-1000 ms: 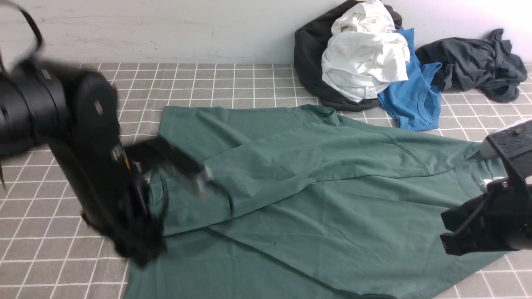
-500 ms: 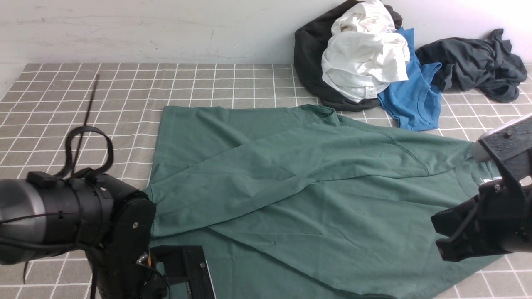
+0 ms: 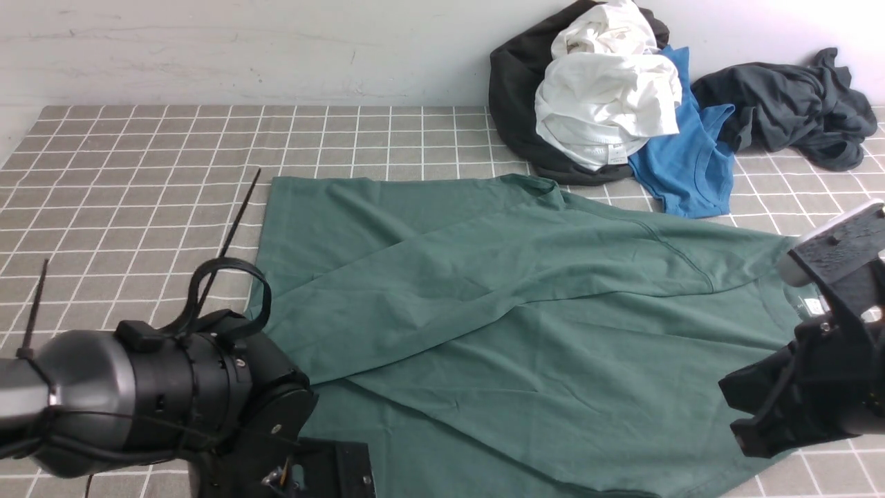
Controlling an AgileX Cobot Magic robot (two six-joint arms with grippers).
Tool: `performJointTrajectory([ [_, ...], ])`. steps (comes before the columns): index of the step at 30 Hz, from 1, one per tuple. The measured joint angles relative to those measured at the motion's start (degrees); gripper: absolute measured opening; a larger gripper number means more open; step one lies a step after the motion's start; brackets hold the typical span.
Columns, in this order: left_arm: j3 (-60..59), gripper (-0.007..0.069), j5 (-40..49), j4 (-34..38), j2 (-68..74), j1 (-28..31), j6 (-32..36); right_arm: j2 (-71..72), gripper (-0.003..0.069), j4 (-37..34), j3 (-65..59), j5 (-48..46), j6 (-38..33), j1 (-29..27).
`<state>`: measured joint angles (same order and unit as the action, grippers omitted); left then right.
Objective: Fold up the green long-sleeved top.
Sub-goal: Use both arms simultaneously to clamp the lower edge of the clothing fabric
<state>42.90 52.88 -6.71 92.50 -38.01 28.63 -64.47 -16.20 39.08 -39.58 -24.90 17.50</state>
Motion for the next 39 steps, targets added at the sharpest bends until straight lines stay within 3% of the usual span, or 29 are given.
performJointTrajectory([
  [4,-0.07,-0.0008,3.01,-2.59,-4.57,0.0,-4.75,1.07,-0.001,-1.83,0.1,-0.14,-5.47,0.0],
  [8,-0.07,-0.0008,3.07,-3.13,-8.88,0.26,-5.36,1.13,-0.001,-2.49,0.17,-0.55,-12.45,0.0],
  [11,-0.11,-0.0007,1.93,2.17,-11.18,1.77,-5.63,1.13,0.0,-2.6,0.19,-1.42,-19.04,0.0],
  [16,-0.14,0.0025,-0.62,10.22,-9.27,2.54,-5.04,1.13,0.0032,-3.9,0.19,-0.63,-22.27,0.0],
  [19,-0.14,0.016,-1.89,11.49,-5.78,2.54,-2.74,1.13,0.0045,-5.41,0.19,3.76,-22.67,0.0],
  [20,-0.14,0.0169,-1.86,11.49,-5.32,2.54,-2.63,1.13,0.0045,-5.47,0.19,3.99,-22.67,0.0],
  [23,-0.14,0.0337,-2.11,11.4,-1.63,2.54,-1.08,1.13,0.0048,-5.74,0.19,6.84,-22.79,0.0],
  [26,-0.14,0.0419,-2.54,10.06,0.69,2.54,0.76,1.13,0.0048,-6.4,0.19,7.76,-22.79,0.0],
  [31,0.04,0.0354,-2.99,6.71,1.72,2.54,0.89,1.13,0.0049,-8.21,0.19,7.87,-22.8,0.0],
  [32,0.09,0.0269,-3.6,4.4,1.72,2.54,-1.03,1.13,0.005,-8.47,0.19,7.87,-22.9,0.0],
  [34,0.09,0.0214,-4.03,3.0,1.67,2.54,-2.73,1.13,0.005,-8.61,0.19,7.87,-22.98,0.0],
  [36,-0.06,0.0073,-5.06,-0.23,0.48,2.54,-7.74,1.13,0.005,-8.7,0.19,7.87,-23.03,0.0],
  [39,-0.06,0.0013,-5.2,-2.2,-2.29,2.54,-11.06,1.13,0.005,-8.76,0.19,7.87,-23.24,0.0],
])
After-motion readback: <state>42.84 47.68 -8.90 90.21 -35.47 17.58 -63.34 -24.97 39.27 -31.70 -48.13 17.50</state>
